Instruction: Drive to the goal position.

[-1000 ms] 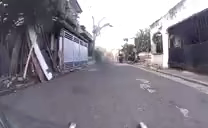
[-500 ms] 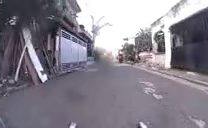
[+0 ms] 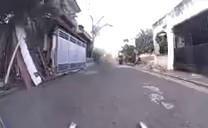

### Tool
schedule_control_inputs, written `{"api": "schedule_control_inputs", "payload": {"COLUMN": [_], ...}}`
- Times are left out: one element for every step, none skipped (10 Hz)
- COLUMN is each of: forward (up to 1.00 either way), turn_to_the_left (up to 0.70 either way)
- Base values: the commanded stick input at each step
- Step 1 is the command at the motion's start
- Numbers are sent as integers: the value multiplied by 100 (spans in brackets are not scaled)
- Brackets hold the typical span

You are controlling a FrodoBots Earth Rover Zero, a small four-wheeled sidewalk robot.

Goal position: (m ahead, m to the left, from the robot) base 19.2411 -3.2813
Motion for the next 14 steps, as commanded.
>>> {"api": "schedule_control_inputs", "payload": {"forward": [70, 70, 70, 70, 70, 70, 70, 70, 70, 70, 70, 70, 70, 70], "turn_to_the_left": [0, 0, 0, 0, 0, 0, 0, 0, 0, 0, 0, 0, 0, 0]}}
